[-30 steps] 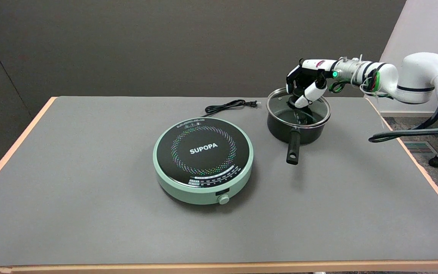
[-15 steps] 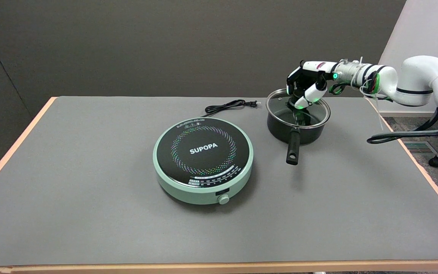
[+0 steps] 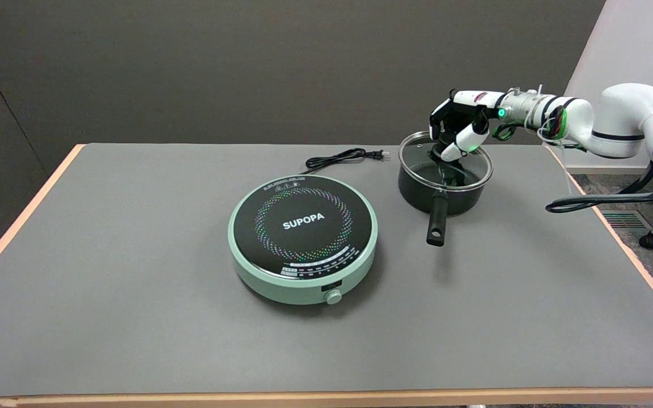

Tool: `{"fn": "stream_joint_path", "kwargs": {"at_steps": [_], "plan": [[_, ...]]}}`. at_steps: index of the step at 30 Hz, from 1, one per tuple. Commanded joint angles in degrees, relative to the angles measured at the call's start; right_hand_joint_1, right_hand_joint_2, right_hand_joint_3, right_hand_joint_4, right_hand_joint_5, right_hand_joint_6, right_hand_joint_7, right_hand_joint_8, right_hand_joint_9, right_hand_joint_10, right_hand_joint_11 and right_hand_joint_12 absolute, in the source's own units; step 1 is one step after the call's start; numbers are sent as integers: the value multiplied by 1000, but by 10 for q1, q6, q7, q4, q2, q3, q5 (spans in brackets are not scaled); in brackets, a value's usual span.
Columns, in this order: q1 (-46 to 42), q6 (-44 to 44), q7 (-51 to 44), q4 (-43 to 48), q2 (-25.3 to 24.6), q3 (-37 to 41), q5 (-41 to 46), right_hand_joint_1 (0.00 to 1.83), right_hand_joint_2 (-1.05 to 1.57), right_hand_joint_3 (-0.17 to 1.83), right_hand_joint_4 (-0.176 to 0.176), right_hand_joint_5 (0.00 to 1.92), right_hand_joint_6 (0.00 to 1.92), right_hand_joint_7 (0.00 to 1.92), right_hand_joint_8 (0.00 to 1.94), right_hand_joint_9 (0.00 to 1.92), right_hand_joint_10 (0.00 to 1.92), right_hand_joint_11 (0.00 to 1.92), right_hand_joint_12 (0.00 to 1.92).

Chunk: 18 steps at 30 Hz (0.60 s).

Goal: Place the pot lid onto the pot.

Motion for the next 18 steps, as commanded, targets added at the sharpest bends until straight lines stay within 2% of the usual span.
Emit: {"fn": "stream_joint_path", "kwargs": {"at_steps": [1, 18], "plan": [[-13, -19, -1, 35, -21, 6, -1, 1367, 903, 424, 176, 745, 1108, 968, 1120, 903, 1265, 736, 1665], [-23, -28, -2, 52, -24, 18, -9, 1367, 903, 424, 176, 745, 1108, 968, 1120, 904, 1260, 737, 1663]]}}
